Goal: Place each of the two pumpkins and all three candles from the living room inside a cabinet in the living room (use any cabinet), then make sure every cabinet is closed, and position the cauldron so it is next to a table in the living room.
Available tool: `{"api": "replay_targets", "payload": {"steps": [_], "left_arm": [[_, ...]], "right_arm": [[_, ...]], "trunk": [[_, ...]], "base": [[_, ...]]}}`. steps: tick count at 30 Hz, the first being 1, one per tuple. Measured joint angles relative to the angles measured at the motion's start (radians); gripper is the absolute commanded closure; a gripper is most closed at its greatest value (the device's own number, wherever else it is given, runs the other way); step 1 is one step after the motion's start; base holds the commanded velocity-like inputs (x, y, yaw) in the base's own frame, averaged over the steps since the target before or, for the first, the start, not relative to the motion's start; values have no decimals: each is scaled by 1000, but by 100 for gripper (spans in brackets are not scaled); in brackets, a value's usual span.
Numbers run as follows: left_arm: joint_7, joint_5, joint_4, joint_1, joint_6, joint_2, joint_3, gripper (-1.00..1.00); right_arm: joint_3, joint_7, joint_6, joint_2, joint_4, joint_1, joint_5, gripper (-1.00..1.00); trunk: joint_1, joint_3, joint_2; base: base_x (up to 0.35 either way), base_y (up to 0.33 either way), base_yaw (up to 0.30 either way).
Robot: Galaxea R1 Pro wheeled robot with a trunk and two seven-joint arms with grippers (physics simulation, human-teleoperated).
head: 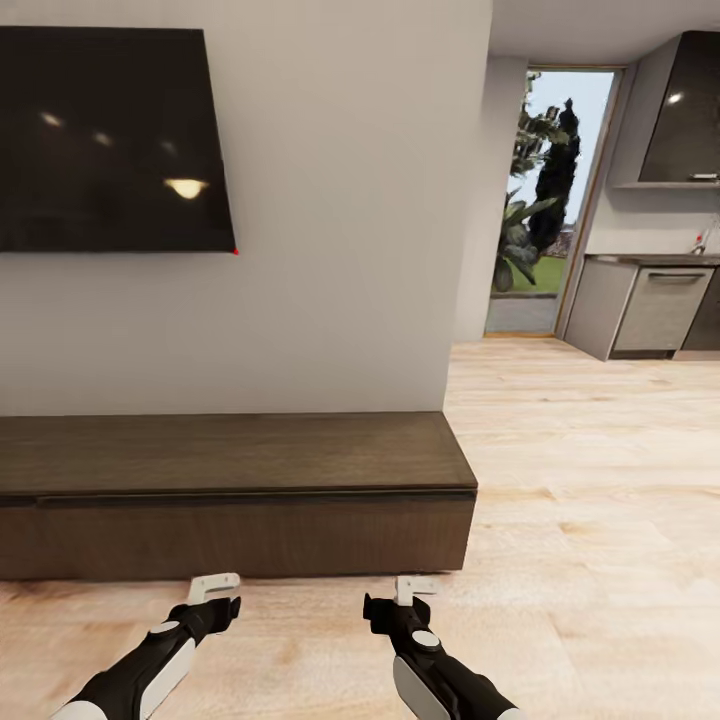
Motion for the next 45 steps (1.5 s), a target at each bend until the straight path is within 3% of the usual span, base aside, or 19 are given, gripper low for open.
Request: {"api": "replay_targets", "payload": {"steps": [7,27,45], "left_arm": [[0,1,4,0,1,0,21,-100],[1,1,10,0,1,-5,23,-100],[1,1,8,0,1,-3,23,-100]], "right_arm": [[1,-4,0,0,1,0,1,-100],[1,-5,-2,0,3,0,2,-100],[3,-2,-3,1,6,0,2,-100]], "trunk": [[-3,28,2],[-12,105,6],[-81,162,132]], "base": [[0,0,176],[0,0,270],[0,0,275]]}}
